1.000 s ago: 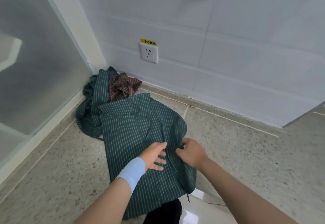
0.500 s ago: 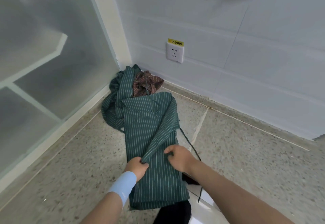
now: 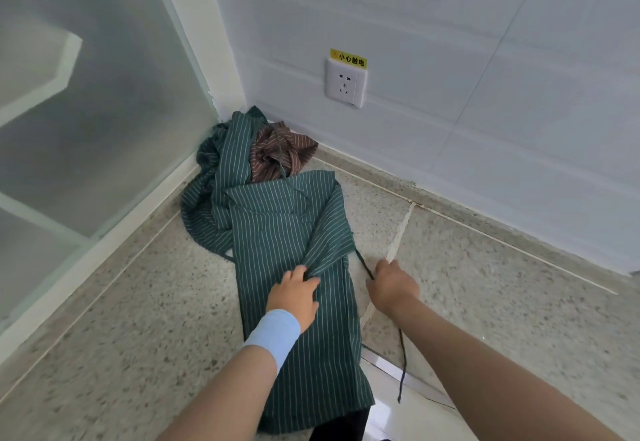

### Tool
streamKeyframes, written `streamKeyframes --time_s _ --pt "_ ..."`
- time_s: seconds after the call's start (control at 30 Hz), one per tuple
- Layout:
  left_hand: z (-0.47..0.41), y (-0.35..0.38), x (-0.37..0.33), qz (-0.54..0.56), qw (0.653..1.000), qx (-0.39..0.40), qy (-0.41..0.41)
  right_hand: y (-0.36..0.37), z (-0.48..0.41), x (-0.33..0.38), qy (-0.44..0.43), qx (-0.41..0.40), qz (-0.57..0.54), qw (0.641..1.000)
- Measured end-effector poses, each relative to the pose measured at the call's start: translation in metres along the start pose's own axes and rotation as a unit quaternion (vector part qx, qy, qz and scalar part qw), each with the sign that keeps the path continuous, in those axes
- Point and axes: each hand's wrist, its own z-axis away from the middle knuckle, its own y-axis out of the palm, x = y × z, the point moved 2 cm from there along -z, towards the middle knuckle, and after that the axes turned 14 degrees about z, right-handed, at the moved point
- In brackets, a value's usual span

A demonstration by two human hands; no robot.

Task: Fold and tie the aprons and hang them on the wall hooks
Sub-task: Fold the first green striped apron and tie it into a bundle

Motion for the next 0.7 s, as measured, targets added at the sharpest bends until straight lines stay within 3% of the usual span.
streamKeyframes --time_s 0.1,0.17,0.27,0.33,0.4,0.47,0.5,0.53,0.57,0.63,0.7 --pt "-0.008 -0.004 0.013 0.089 0.989 0.002 -0.119 0.005 -0.01 -0.003 -0.008 0.003 0.027 1.0" --pt "-0.009 -0.012 0.02 0.125 0.983 -0.003 -0.134 0.002 -0.012 -0.001 -0.022 0.032 0.027 0.999" --pt "-0.008 -0.031 0.02 0.146 0.978 -0.089 -0.121 -0.018 -0.012 0.01 -0.029 0.074 -0.158 0.984" --pt "-0.008 -0.042 0.007 0.241 0.96 -0.081 -0.114 -0.041 -0.007 0.026 -0.042 0.091 -0.332 0.938" --pt "-0.007 -0.049 -0.008 0.436 0.891 0.011 -0.123 -0.064 0.0 0.047 -0.084 0.13 -0.452 0.878" --pt "-0.001 -0.058 -0.018 0.629 0.761 0.099 -0.123 -0.083 0.007 0.07 -0.123 0.155 -0.518 0.832" --pt "0.001 -0.062 -0.016 0.687 0.708 0.121 -0.112 -0.09 0.008 0.08 -0.135 0.15 -0.529 0.824" --pt "0.003 -0.067 -0.01 0.71 0.684 0.131 -0.103 -0.096 0.008 0.088 -0.143 0.135 -0.526 0.827" --pt "0.005 -0.074 -0.001 0.707 0.689 0.124 -0.104 -0.1 0.006 0.095 -0.15 0.12 -0.515 0.835" --pt "0.005 -0.092 0.022 0.63 0.761 0.057 -0.146 -0.105 0.001 0.105 -0.16 0.1 -0.492 0.85" --pt "0.0 -0.114 0.054 0.517 0.831 -0.064 -0.195 -0.105 -0.005 0.11 -0.161 0.093 -0.466 0.865"
